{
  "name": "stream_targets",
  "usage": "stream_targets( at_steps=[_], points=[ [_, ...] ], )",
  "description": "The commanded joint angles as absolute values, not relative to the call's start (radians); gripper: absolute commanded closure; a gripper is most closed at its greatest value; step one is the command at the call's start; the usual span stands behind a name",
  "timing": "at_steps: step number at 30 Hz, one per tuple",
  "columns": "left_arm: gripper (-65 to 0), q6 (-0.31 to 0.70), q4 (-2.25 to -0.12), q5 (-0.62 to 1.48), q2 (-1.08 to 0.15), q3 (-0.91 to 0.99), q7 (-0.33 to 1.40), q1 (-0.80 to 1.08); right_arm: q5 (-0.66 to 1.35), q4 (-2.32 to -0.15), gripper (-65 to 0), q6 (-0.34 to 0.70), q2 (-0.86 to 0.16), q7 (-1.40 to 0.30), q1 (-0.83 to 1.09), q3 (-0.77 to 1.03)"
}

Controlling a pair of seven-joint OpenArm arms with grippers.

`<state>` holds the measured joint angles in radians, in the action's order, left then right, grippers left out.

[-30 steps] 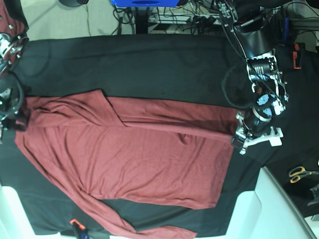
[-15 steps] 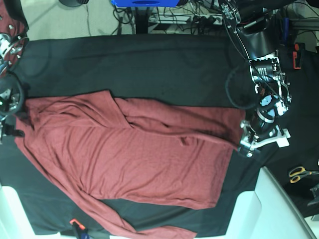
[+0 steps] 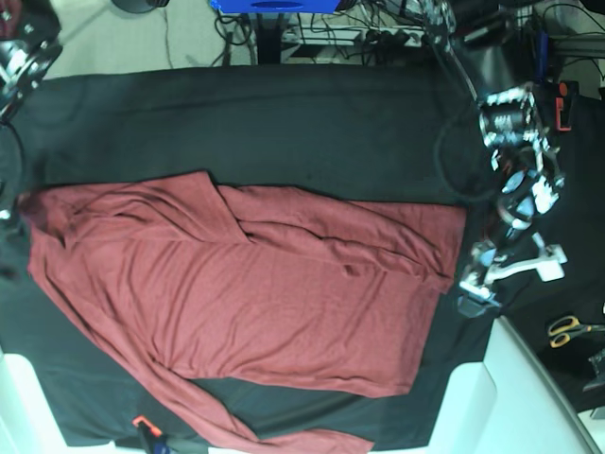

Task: Fold the T-shirt properly
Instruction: 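Withdraw the left gripper and move the right gripper to the collar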

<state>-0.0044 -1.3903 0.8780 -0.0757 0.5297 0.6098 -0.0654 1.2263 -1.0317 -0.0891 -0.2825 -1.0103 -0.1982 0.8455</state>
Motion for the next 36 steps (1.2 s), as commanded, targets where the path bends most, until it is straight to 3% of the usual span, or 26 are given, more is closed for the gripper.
stream_targets(
  at_steps=[1, 6, 10, 14, 15, 28, 36],
  points=[
    [-65.0, 0.005, -1.448, 0.889, -0.099, 0.530, 0.595, -0.048, 1.253, -1.099, -36.9, -0.084, -0.268, -1.061, -0.176, 0.843],
    [-64.2, 0.005, -1.580, 0.888, -0.154, 0.526, 0.595, 0.137, 1.259, -1.274, -36.9, -0.082, -0.140, -1.145, -0.010, 0.845],
    [-40.6, 0.005, -1.598, 0.883, -0.200, 0.532, 0.595, 0.252, 1.259, -1.340, -36.9, -0.079, -0.030, -1.175, 0.074, 0.840],
    [-4.3, 0.005, -1.593, 0.881, -0.246, 0.532, 0.593, 0.344, 1.257, -1.399, -36.9, -0.079, 0.035, -1.176, 0.130, 0.773],
    [0.0, 0.005, -1.592, 0.881, -0.257, 0.532, 0.595, 0.355, 1.257, -1.400, -36.9, -0.079, 0.039, -1.175, 0.137, 0.751],
    [0.0, 0.005, -1.598, 0.881, -0.308, 0.533, 0.595, 0.432, 1.254, -1.260, -36.8, -0.084, 0.082, -1.086, 0.159, 0.535],
    [0.0, 0.005, -1.598, 0.881, -0.306, 0.535, 0.591, 0.438, 1.254, -1.196, -36.8, -0.084, 0.081, -1.030, 0.117, 0.516]
  ],
)
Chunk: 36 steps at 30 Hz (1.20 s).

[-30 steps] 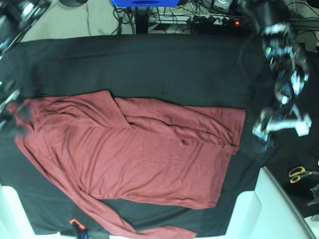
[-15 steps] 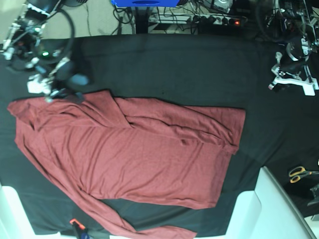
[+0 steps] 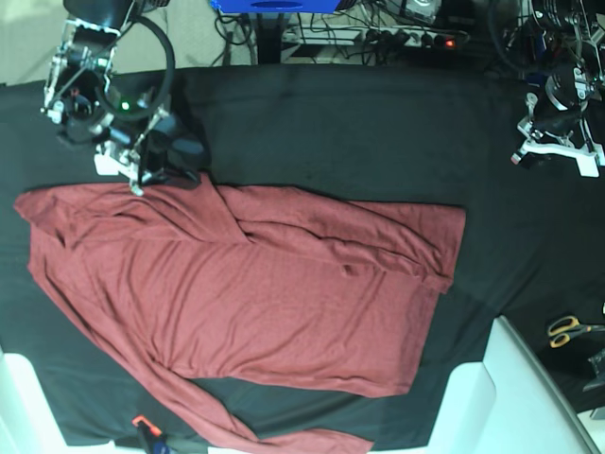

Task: Fold the T-shirt properly
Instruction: 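Withdraw the left gripper and move the right gripper to the collar, then grasp the shirt edge near the collar with the right gripper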

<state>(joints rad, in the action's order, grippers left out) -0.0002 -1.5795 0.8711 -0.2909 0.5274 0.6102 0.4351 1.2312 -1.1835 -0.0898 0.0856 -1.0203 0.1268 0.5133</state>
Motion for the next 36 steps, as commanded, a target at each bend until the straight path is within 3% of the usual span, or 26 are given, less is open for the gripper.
stream_targets(
  at_steps=[1, 11, 17, 30, 34, 36],
  points=[
    [0.0, 0.005, -1.598, 0.881, -0.306, 0.539, 0.591, 0.438, 1.254, -1.178, -36.8, -0.084, 0.081, -1.030, 0.110, 0.518],
    [0.0, 0.007, -1.598, 0.881, -0.298, 0.634, 0.595, 0.452, 1.254, -1.017, -35.9, -0.077, 0.059, -0.987, 0.036, 0.513],
    [0.0, 0.007, -1.595, 0.881, -0.298, 0.645, 0.595, 0.453, 1.254, -1.010, -19.1, -0.077, 0.059, -0.986, 0.018, 0.515],
    [0.0, 0.007, -1.592, 0.881, -0.298, 0.641, 0.595, 0.453, 1.257, -1.010, -16.5, -0.077, 0.033, -0.989, 0.005, 0.521],
    [0.0, 0.007, -1.590, 0.881, -0.298, 0.639, 0.595, 0.453, 1.259, -1.010, -5.1, -0.077, 0.036, -0.995, 0.005, 0.518],
    [0.0, 0.007, -1.590, 0.881, -0.298, 0.639, 0.595, 0.453, 1.259, -1.010, -3.6, -0.077, 0.039, -0.997, 0.005, 0.518]
  ],
)
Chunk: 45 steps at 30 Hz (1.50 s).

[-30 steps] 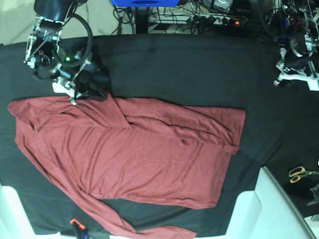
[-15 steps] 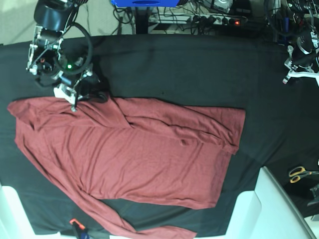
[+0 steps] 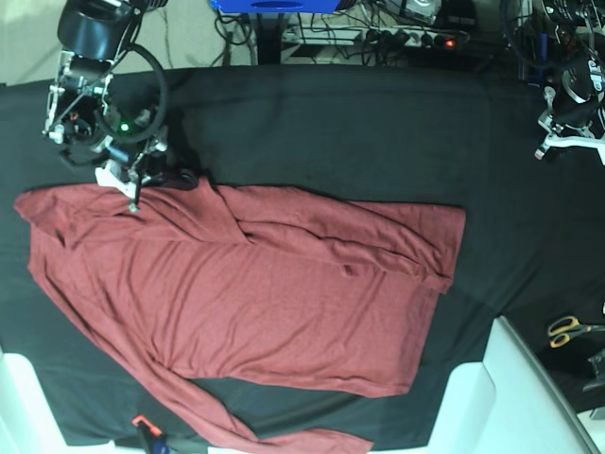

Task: Fold the T-shirt properly
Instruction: 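Grasp the shirt edge near the collar with the right gripper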

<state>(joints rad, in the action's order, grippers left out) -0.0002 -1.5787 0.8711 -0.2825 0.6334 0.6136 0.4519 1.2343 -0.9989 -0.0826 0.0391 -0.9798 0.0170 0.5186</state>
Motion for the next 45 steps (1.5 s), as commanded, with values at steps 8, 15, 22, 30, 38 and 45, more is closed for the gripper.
stream_targets(
  at_steps=[8, 15, 22, 30, 38, 45],
  points=[
    [0.0, 0.007, -1.589, 0.881, -0.298, 0.642, 0.595, 0.453, 1.259, -1.010, -0.5, -0.084, 0.039, -0.997, 0.005, 0.518],
    [0.0, 0.007, -1.589, 0.881, -0.297, 0.639, 0.595, 0.453, 1.260, -1.015, -0.5, -0.084, 0.039, -1.050, -0.001, 0.522],
    [0.0, 0.007, -1.589, 0.881, -0.297, 0.638, 0.595, 0.453, 1.342, -1.056, -0.5, -0.096, 0.033, -1.078, -0.007, 0.513],
    [0.0, 0.007, -1.589, 0.881, -0.283, 0.639, 0.595, 0.452, 1.340, -1.132, -0.5, -0.173, 0.012, -1.075, -0.053, 0.515],
    [0.0, 0.007, -1.589, 0.881, -0.277, 0.636, 0.595, 0.452, 1.340, -1.013, -0.5, -0.173, -0.054, -1.070, -0.148, 0.513],
    [0.0, 0.007, -1.589, 0.881, -0.275, 0.636, 0.595, 0.450, 1.325, -0.990, -0.5, -0.173, -0.105, -1.070, -0.214, 0.512]
  ],
)
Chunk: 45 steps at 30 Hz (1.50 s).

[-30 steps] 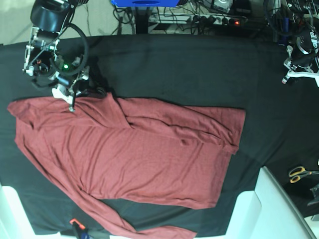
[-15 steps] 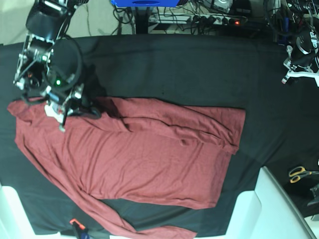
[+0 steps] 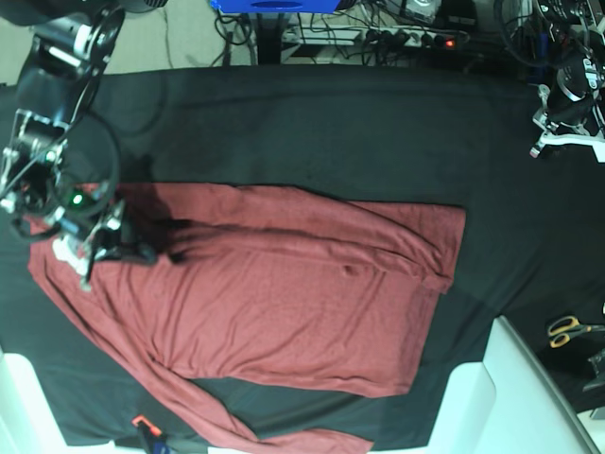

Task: Fold the T-shirt properly
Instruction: 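Grasp the shirt edge near the collar with the right gripper, then drag the grasped shirt edge along the table with the right gripper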

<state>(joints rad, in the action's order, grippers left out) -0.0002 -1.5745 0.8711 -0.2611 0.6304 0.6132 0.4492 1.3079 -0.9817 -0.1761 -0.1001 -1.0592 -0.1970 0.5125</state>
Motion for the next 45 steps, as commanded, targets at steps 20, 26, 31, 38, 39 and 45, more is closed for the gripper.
stream_targets(
  at_steps=[20, 26, 31, 38, 39, 45],
  points=[
    [0.0, 0.007, -1.589, 0.881, -0.255, 0.636, 0.595, 0.447, 1.107, -0.868, -0.6, -0.173, -0.119, -1.075, -0.398, 0.512],
    [0.0, 0.007, -1.589, 0.881, -0.255, 0.636, 0.595, 0.446, 1.106, -0.765, -0.8, -0.173, -0.124, -1.075, -0.429, 0.510],
    [0.0, 0.007, -1.589, 0.881, -0.251, 0.636, 0.595, 0.446, 1.106, -0.763, -0.8, -0.173, -0.124, -1.072, -0.430, 0.509],
    [0.0, 0.007, -1.589, 0.881, -0.249, 0.636, 0.595, 0.446, 1.106, -0.763, -0.8, -0.173, -0.127, -1.058, -0.456, 0.367],
    [0.0, 0.007, -1.589, 0.881, -0.249, 0.636, 0.595, 0.446, 1.106, -0.763, -0.8, -0.173, -0.127, -1.044, -0.458, 0.355],
    [0.0, 0.007, -1.589, 0.881, -0.249, 0.641, 0.595, 0.452, 1.106, -0.759, -0.9, -0.173, -0.125, -0.983, -0.461, 0.282]
  ],
)
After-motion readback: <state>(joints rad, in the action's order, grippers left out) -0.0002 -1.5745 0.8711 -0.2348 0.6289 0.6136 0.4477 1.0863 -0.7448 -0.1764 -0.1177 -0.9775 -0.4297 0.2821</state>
